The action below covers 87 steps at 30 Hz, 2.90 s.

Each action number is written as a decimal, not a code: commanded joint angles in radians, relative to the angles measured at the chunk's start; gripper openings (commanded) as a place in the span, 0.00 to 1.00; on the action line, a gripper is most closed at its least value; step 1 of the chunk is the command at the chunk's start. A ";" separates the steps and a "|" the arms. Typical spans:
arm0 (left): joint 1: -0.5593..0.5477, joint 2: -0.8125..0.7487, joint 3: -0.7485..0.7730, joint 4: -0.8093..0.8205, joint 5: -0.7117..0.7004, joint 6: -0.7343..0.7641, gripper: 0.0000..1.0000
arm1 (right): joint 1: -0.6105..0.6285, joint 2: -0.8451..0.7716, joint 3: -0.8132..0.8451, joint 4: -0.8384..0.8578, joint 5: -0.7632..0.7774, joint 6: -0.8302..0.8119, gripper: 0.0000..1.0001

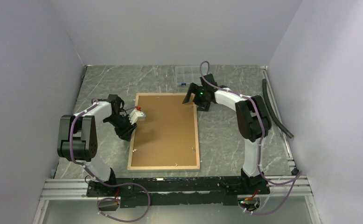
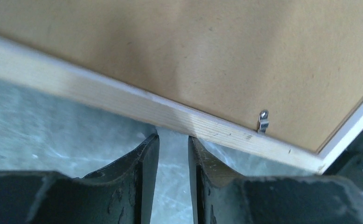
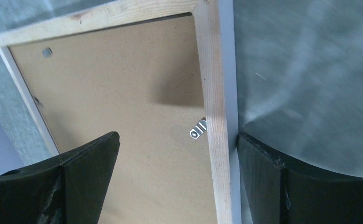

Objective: Put the photo into the frame
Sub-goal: Adjust the photo frame at the center of the board.

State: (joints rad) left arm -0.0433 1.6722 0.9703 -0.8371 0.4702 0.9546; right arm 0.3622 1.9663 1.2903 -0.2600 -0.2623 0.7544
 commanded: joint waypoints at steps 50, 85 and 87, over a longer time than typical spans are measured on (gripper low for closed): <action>0.267 0.512 0.662 -0.125 -0.120 -0.342 0.30 | 0.020 -0.440 -0.601 0.350 -0.329 0.194 0.99; 0.101 0.347 0.362 -0.306 0.419 -0.261 0.44 | 0.294 -0.262 -0.132 0.188 -0.170 -0.083 0.83; 0.100 0.368 0.366 -0.301 0.422 -0.258 0.44 | 0.332 -0.205 -0.092 0.216 -0.208 -0.077 0.80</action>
State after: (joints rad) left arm 0.0578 2.0003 1.3407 -1.1343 0.8310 0.6689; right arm 0.6422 1.6752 1.1175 -0.1421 -0.3790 0.6914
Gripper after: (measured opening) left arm 0.437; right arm 0.825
